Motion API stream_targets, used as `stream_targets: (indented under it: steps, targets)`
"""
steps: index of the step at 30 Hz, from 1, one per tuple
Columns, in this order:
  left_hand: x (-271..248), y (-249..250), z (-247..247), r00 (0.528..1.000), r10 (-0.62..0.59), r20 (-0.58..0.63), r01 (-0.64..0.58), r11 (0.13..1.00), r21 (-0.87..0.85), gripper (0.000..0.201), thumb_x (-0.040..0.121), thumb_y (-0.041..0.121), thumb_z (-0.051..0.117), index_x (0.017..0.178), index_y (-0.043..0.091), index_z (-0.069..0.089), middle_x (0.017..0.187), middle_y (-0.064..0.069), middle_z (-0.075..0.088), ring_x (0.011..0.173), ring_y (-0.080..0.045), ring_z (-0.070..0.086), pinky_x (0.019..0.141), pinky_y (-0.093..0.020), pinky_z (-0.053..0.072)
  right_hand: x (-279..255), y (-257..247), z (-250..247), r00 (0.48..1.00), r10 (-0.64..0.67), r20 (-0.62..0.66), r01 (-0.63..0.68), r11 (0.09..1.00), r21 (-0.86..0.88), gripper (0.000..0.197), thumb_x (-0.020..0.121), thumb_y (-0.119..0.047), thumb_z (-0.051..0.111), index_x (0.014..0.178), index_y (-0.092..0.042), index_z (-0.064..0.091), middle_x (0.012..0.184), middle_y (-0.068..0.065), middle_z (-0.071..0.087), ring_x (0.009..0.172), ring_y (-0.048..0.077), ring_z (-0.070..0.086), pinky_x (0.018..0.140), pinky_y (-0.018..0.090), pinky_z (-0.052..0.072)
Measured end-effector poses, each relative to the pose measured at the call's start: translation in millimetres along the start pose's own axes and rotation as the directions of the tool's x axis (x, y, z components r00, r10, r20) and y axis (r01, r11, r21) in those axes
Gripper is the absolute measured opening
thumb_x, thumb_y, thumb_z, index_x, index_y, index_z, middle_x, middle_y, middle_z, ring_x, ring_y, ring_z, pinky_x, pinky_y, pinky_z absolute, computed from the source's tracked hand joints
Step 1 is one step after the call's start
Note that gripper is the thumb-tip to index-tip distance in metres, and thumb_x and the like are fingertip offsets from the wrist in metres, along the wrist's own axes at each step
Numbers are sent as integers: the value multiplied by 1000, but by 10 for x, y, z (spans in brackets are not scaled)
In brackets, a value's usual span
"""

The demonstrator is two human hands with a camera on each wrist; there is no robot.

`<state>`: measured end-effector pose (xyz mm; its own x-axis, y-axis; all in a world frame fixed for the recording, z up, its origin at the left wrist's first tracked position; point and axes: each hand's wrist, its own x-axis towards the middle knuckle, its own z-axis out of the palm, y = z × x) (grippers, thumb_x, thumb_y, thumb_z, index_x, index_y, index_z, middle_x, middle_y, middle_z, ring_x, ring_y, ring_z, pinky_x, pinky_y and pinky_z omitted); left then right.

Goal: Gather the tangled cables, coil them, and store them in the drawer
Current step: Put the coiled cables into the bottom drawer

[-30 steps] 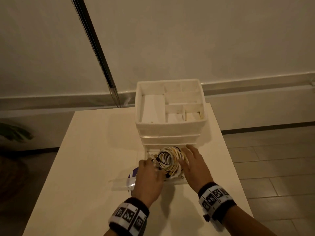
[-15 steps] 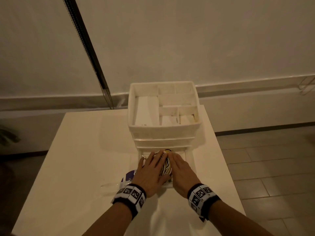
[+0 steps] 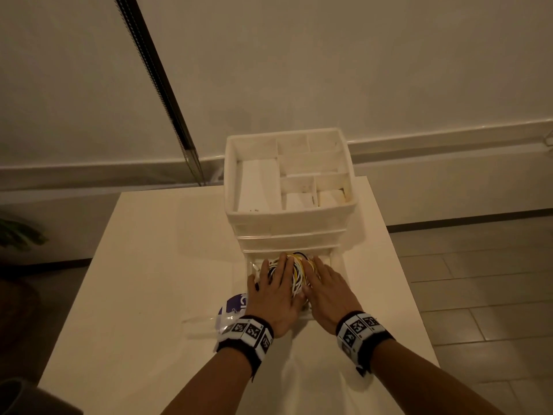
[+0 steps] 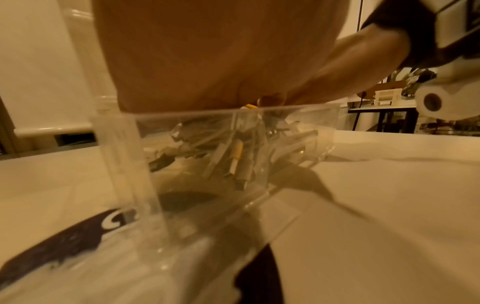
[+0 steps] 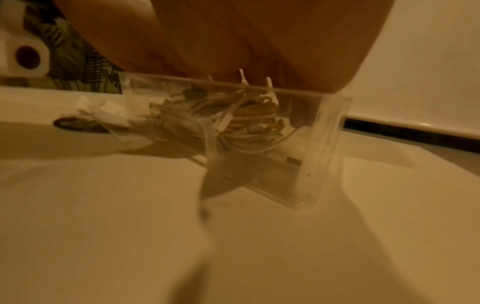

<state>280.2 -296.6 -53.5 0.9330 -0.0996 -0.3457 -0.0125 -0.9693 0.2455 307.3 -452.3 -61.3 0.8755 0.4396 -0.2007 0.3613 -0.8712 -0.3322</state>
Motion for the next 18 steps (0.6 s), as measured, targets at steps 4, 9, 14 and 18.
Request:
stream_targets:
  steps: [4, 9, 14, 18]
  targets:
    - [66, 9, -54, 1000, -18, -10, 18, 1000, -10, 72, 97, 58, 19, 155, 29, -13, 165, 7, -11, 152, -28, -9, 118, -58, 2, 42, -51, -124, 969, 92, -231, -34, 970, 241, 50, 98, -28, 40, 147, -19, 30, 149, 11, 36, 130, 30, 41, 108, 43, 38]
    - [31, 117, -44, 999, 4, -44, -4, 1000, -5, 70, 100, 48, 23, 154, 28, -17, 165, -1, -12, 150, -33, -16, 115, -60, -7, 255, 187, -494, 743, 645, -182, -296, 559, 774, 60, 82, -13, 70, 134, -7, 41, 134, 16, 45, 121, 34, 46, 102, 42, 39]
    - [-18, 241, -54, 997, 30, -78, -32, 999, -26, 77, 100, 35, 37, 154, 24, -18, 164, -9, -14, 150, -32, -15, 118, -57, -1, 501, 310, -581, 844, 535, 35, -251, 338, 907, 86, 78, 2, 67, 148, -21, 24, 149, 5, 40, 132, 31, 44, 109, 51, 38]
    - [4, 218, 69, 986, 60, -155, -63, 998, -15, 73, 92, 33, 30, 155, 21, -6, 164, -8, 4, 151, -37, 0, 117, -61, 13, 606, 356, -594, 868, 493, 54, -275, 388, 880, 69, 80, 0, 68, 140, -19, 41, 133, 8, 58, 119, 29, 55, 104, 48, 44]
